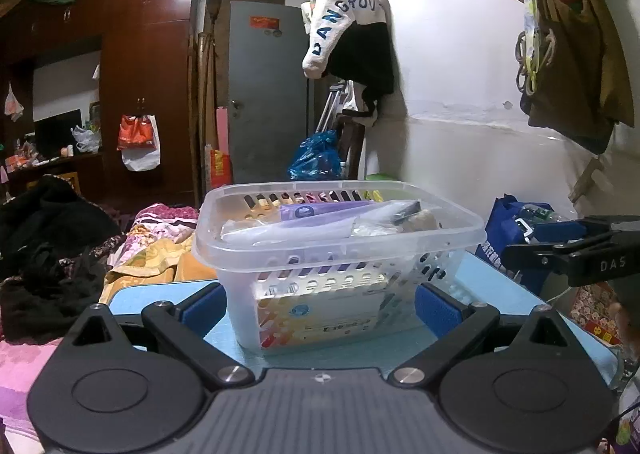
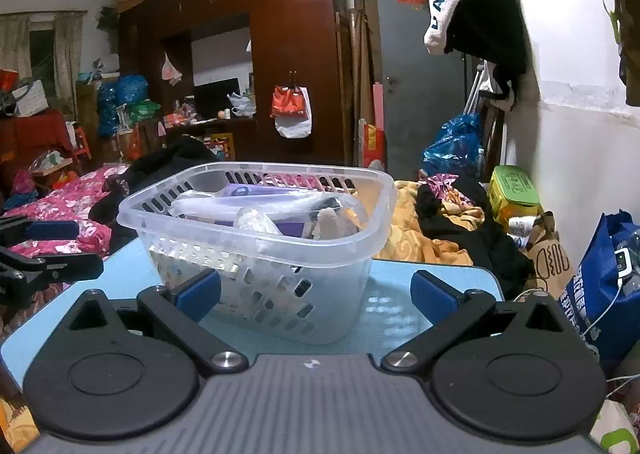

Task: Organize objects

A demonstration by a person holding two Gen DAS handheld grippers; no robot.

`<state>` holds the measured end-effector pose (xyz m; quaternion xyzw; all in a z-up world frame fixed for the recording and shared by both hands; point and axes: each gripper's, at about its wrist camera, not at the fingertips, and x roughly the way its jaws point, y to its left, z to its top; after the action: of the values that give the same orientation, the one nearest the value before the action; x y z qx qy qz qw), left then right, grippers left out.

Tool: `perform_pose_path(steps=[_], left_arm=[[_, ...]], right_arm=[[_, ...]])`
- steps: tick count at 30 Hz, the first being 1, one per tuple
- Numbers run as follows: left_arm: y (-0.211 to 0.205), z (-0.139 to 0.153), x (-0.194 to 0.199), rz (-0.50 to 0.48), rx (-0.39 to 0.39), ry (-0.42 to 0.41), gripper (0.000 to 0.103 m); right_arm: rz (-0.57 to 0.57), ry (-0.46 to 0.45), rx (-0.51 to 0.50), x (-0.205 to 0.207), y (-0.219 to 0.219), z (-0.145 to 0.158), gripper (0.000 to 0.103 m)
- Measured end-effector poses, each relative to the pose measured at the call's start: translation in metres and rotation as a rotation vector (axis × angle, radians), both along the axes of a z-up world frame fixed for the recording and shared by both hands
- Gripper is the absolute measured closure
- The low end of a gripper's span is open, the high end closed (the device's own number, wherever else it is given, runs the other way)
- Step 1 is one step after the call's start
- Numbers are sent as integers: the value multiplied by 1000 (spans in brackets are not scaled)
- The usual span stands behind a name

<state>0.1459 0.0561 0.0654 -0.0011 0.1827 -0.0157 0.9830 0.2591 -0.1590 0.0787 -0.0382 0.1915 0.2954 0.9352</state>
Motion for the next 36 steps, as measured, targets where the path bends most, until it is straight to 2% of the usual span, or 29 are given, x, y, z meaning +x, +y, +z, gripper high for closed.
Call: perform_pose_path(steps=[16, 36], left_arm=[[-6, 1, 0, -13, 2, -13, 2], [-11, 0, -1, -29, -7, -14, 2]], right_arm=[[1, -30, -4, -6, 0, 0, 0], [2, -24, 15, -5, -5, 1, 0]])
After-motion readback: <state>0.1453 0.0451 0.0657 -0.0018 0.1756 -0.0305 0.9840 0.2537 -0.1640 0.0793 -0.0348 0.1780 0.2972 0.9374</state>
